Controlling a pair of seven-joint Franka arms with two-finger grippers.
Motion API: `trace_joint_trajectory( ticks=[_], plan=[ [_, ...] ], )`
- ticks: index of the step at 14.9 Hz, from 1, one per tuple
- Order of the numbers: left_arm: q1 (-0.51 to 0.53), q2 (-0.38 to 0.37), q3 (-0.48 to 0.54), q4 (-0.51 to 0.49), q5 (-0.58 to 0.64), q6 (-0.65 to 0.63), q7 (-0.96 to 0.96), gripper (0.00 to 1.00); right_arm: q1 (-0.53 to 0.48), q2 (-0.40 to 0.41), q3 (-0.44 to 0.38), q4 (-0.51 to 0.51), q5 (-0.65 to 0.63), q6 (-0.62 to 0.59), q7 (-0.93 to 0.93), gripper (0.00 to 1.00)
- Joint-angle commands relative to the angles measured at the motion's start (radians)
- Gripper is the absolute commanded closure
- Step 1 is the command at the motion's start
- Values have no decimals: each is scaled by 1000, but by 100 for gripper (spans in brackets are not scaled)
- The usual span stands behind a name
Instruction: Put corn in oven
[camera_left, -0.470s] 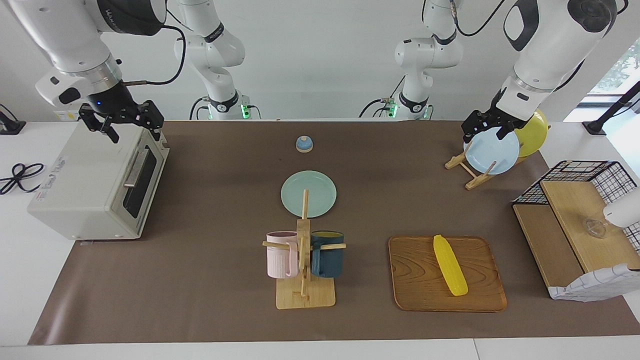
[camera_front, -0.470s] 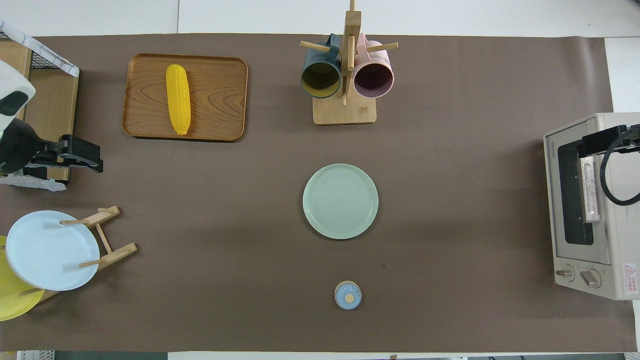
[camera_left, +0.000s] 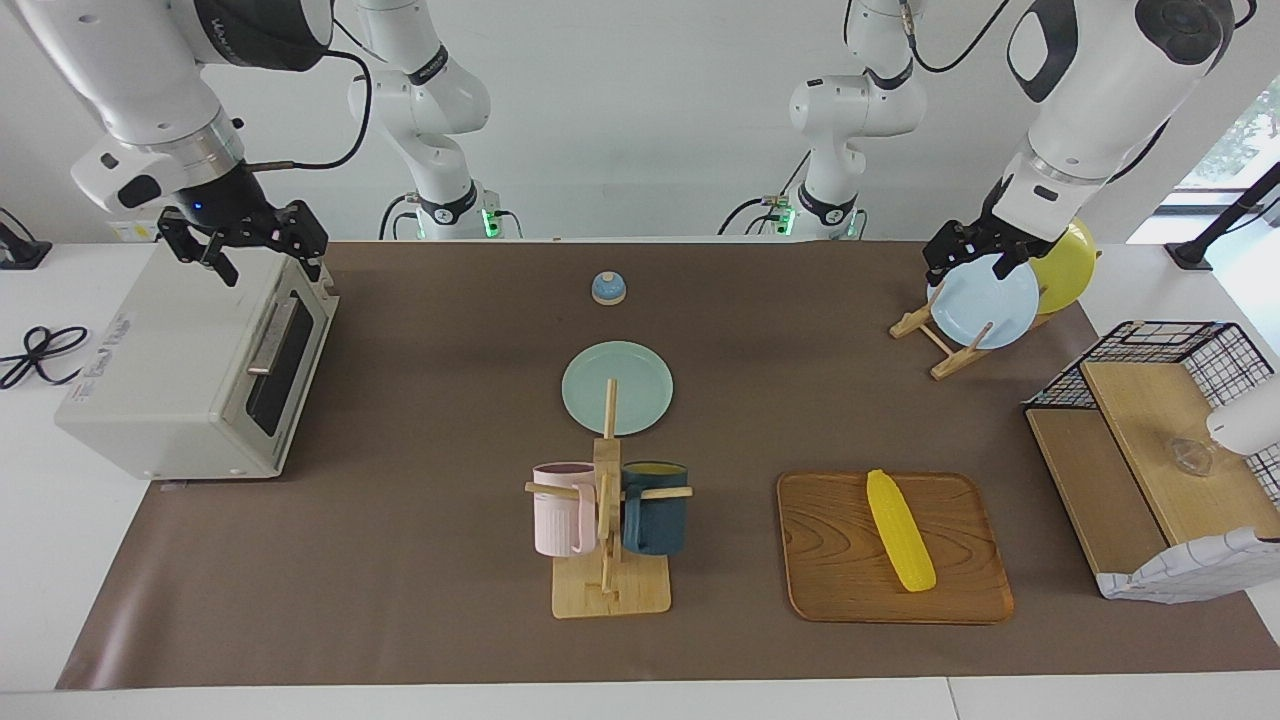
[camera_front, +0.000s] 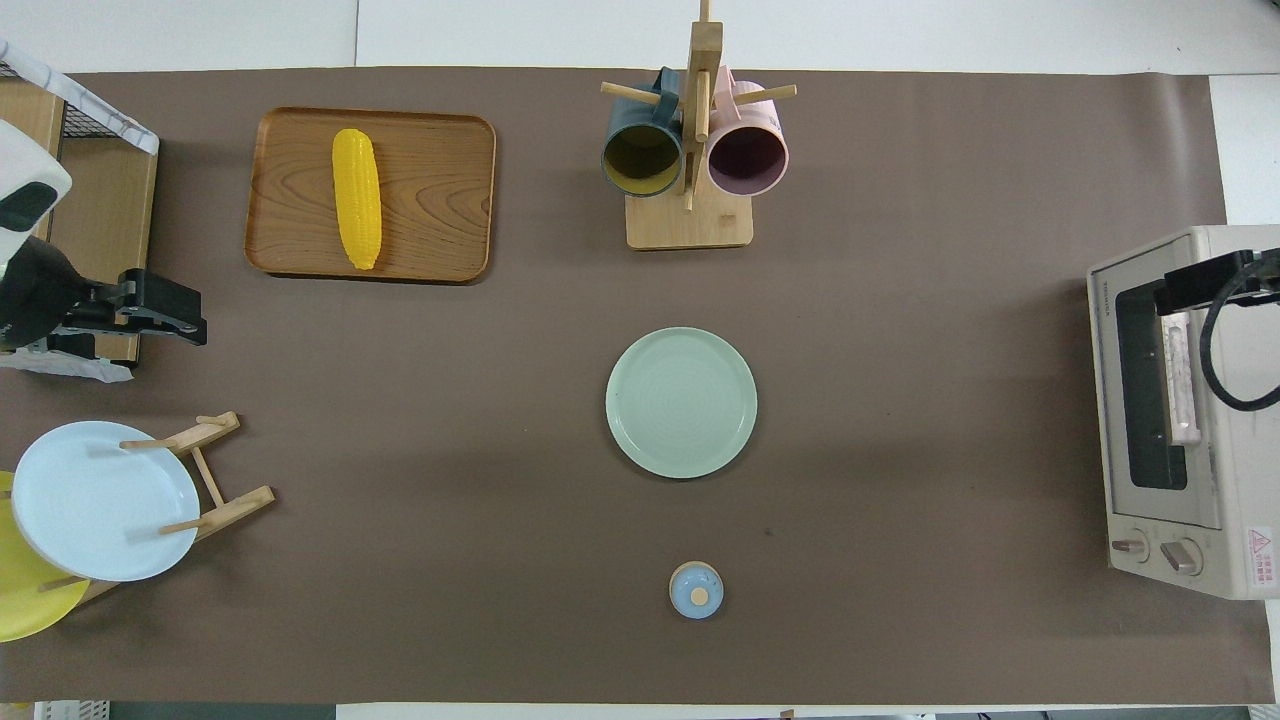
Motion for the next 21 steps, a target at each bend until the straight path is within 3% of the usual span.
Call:
trace_joint_trajectory(
  ticks=[1,2,3,4,5,10,13,17,21],
  plan=[
    [-12,-17,7,-12,-5,17,-6,0,-18,-35,1,-36,17,-43,-15,0],
    [-12,-17,6,-12,-6,16,-6,0,-20,-39,3,-36,16,-51,-17,0],
    [-12,-17,6,-13,-6,22,-6,0,-21,-39,1,-39,16,-32,-26,22],
    [-12,-17,6,-16,-6,51,0,0,-18,-41,1,-45,13,-16,-41,79],
    [-10,-17,6,-28,-6,66,0,0,-18,-46,1,-71,1,-4,-46,100],
    [-15,46,6,-3,-25,114,3,0,-38,-108,-6,-266,-33,166,-26,100],
    [-14,164,4,92,-25,108,4,0,-75,-135,-8,-413,-41,298,-17,100],
    [-15,343,1,215,-40,128,6,0,-72,-121,-5,-430,-142,291,-52,100],
    [-12,532,-10,330,-39,226,18,0,-73,-121,-5,-435,-153,300,-55,100]
  ],
)
